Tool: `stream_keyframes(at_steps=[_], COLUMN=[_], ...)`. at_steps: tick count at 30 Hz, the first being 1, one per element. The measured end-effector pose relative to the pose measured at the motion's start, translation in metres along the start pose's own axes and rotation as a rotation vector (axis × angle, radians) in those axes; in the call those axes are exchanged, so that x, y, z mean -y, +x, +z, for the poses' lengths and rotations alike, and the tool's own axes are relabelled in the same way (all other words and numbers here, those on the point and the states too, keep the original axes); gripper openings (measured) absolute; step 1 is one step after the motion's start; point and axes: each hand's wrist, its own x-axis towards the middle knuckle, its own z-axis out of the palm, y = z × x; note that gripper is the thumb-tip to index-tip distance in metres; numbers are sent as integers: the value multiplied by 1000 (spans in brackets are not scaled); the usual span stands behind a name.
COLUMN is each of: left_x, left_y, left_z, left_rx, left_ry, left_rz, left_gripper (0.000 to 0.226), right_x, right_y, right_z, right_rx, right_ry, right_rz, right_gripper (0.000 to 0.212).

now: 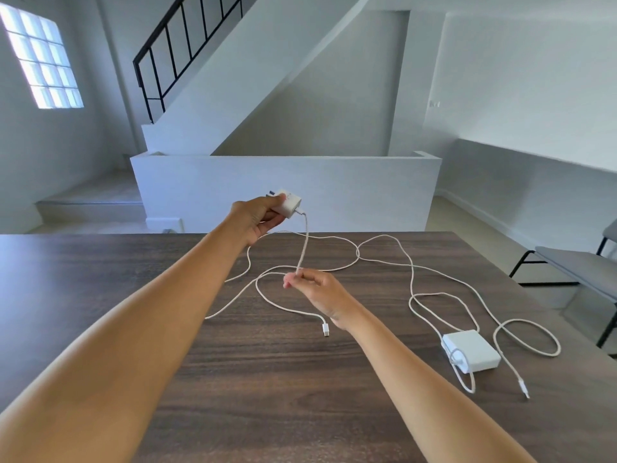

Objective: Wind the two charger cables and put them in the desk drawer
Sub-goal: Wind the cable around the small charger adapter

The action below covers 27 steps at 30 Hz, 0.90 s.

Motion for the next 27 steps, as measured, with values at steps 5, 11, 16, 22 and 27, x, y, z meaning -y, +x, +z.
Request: stream_keyframes(at_steps=[5, 11, 16, 22, 27], left_x=[-7, -14, -24, -24, -19], left_y=[5, 6, -3, -12, -20], left_z=[-17, -26, -36, -38, -24], left_rx=[-28, 139, 350, 761, 756], left_ry=[19, -308, -110, 493, 918], left_rz=[-25, -50, -136, -207, -151], left_gripper=[12, 23, 31, 63, 16], right_x=[-18, -13, -1, 35, 77], right_y=[-11, -15, -6, 22, 39], right_z=[-27, -60, -94, -116, -121], right_rx=[-1, -98, -120, -253, -313], right_ry=[95, 287, 131, -211, -377], right_rz=[28, 114, 158, 132, 33], right_gripper=[34, 31, 32, 33, 30])
